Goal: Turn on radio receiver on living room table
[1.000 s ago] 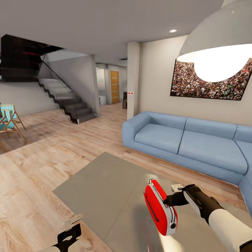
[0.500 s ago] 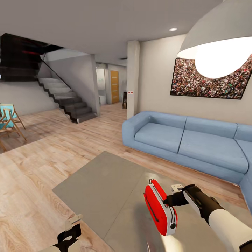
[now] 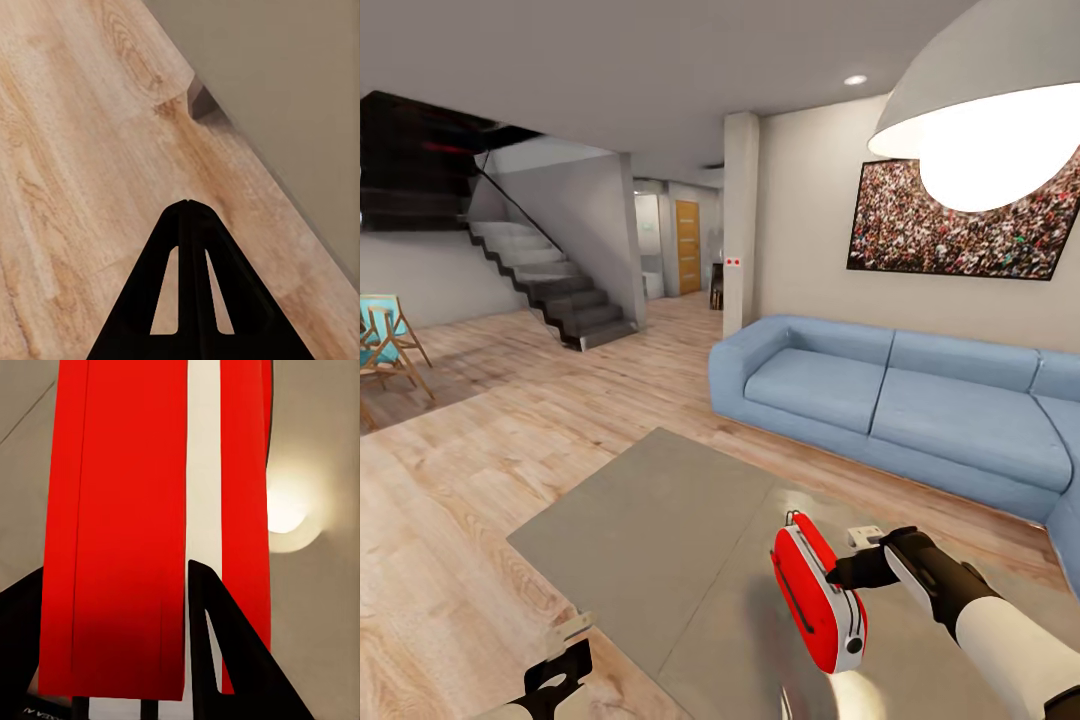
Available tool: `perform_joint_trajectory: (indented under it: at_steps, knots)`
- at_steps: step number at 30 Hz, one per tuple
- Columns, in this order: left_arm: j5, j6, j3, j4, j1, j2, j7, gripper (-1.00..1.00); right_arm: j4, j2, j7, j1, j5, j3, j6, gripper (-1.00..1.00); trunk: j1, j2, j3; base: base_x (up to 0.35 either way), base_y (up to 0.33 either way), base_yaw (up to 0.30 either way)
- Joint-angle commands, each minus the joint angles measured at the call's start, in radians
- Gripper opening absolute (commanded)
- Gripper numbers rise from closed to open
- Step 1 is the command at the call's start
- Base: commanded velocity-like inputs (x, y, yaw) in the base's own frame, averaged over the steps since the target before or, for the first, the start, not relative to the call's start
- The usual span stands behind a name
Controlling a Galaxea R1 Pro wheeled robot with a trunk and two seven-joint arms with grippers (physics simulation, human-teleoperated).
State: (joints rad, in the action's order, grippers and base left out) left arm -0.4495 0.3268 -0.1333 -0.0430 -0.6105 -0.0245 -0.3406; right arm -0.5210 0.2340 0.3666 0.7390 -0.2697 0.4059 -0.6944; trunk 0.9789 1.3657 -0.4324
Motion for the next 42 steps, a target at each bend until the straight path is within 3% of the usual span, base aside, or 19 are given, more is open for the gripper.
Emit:
perform_joint_trajectory:
  at_steps: [1,13,26,38,42]
  knots:
    - [0.000,0.000,0.000,0.000,0.000,0.000,0.000,-1.00,-0.001,0.000,0.000,0.000,-0.005,-0.001,-0.001,-1.00,0.004,0.007,-0.003,0.000,0.000,0.000]
    - [0.000,0.000,0.000,-0.001,0.000,0.000,0.000,-1.00,-0.001,0.000,-0.001,0.000,-0.006,-0.001,-0.001,-1.00,0.050,0.091,-0.041,0.000,0.000,0.000]
    - [0.000,0.000,0.000,0.000,0.000,0.000,0.000,-1.00,-0.001,0.000,-0.001,0.000,-0.006,-0.001,-0.001,-1.00,0.050,0.091,-0.041,0.000,0.000,0.000]
    - [0.000,0.000,0.000,0.000,0.000,0.000,0.000,-1.00,-0.001,-0.001,-0.001,0.000,-0.006,-0.001,-0.001,-1.00,0.096,0.175,-0.078,0.000,0.000,0.000]
    - [0.000,0.000,0.000,0.000,0.000,0.000,0.000,-1.00,-0.001,0.000,-0.001,0.000,-0.006,-0.001,-0.001,-1.00,0.096,0.175,-0.078,0.000,0.000,0.000]
